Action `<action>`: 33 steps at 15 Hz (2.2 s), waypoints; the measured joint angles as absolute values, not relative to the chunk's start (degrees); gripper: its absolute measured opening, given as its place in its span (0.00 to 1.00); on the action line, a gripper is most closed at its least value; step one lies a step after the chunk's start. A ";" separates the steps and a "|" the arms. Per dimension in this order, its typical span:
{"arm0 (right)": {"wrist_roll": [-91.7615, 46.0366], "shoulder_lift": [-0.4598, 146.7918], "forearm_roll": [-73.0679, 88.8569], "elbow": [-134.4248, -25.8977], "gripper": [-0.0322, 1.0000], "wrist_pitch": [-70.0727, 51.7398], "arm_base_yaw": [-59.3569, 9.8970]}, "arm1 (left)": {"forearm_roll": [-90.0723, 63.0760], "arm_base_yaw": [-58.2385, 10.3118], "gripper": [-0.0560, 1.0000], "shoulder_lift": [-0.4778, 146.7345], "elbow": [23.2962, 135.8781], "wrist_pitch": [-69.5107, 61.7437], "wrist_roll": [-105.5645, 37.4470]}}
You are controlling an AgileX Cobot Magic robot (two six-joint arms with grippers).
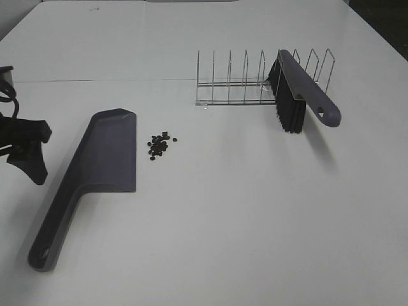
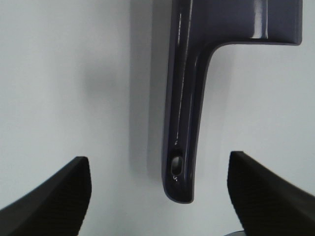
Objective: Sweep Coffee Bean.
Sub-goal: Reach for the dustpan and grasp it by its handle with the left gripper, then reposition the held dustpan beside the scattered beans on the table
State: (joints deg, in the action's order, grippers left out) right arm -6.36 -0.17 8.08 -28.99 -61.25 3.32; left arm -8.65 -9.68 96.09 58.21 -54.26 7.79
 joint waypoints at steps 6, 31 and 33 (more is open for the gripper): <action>-6.36 -0.17 8.08 -28.99 0.80 -61.25 3.32 | -7.62 -14.04 0.73 103.59 58.33 -48.76 10.37; -6.30 -0.17 8.42 -28.99 0.80 -61.25 3.32 | -6.82 -15.64 0.38 113.85 58.84 -38.90 11.29; -6.30 -0.17 9.22 -28.99 0.80 -61.25 3.32 | -6.82 -15.64 0.38 113.85 58.84 -38.85 11.40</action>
